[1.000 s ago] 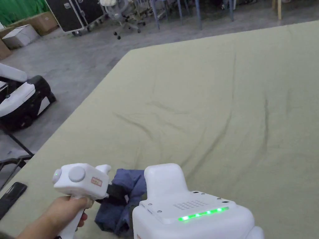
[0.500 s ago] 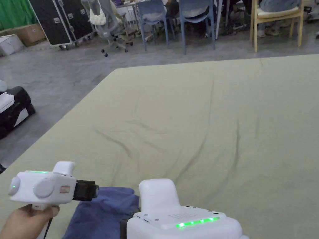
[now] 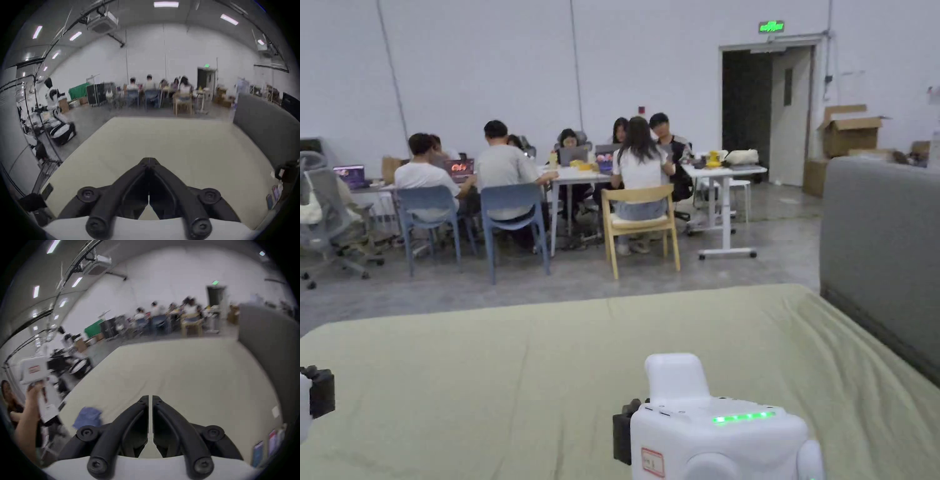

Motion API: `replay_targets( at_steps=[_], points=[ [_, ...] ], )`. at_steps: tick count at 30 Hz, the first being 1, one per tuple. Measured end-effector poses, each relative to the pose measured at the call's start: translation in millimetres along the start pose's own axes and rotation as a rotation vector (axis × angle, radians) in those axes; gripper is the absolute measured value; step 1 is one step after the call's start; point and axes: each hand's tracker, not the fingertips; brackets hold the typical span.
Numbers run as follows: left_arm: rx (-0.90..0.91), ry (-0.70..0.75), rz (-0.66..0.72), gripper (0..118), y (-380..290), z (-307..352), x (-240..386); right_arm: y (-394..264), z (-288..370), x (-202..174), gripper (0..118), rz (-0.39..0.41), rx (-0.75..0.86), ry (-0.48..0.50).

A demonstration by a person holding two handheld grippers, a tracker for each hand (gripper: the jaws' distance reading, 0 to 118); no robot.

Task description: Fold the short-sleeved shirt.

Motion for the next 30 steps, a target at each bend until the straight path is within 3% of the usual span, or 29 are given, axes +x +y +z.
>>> replay_targets(
  at_steps=[4, 7, 11, 15, 30],
  points=[
    [0.115, -0.052, 0.059, 0, 35, 21, 83, 47, 48, 68, 6, 0.017, 0.162, -0.132],
    [0.151, -0.147, 0.104, 0, 49, 32, 133, 75, 65, 106, 6, 0.094, 0.205, -0.194],
    [0.162, -0.172, 0.047, 0, 58, 35, 173, 91, 91, 141, 6, 0.011, 0.270, -0.277],
    [0.160, -0.174, 0.057, 0, 52, 47, 188, 81, 99, 147, 8, 0.098, 0.299, -0.347],
    [0.158, -0.162, 0.026, 0, 45, 68, 187, 79, 88, 137, 12, 0.092, 0.278, -0.294]
  ],
)
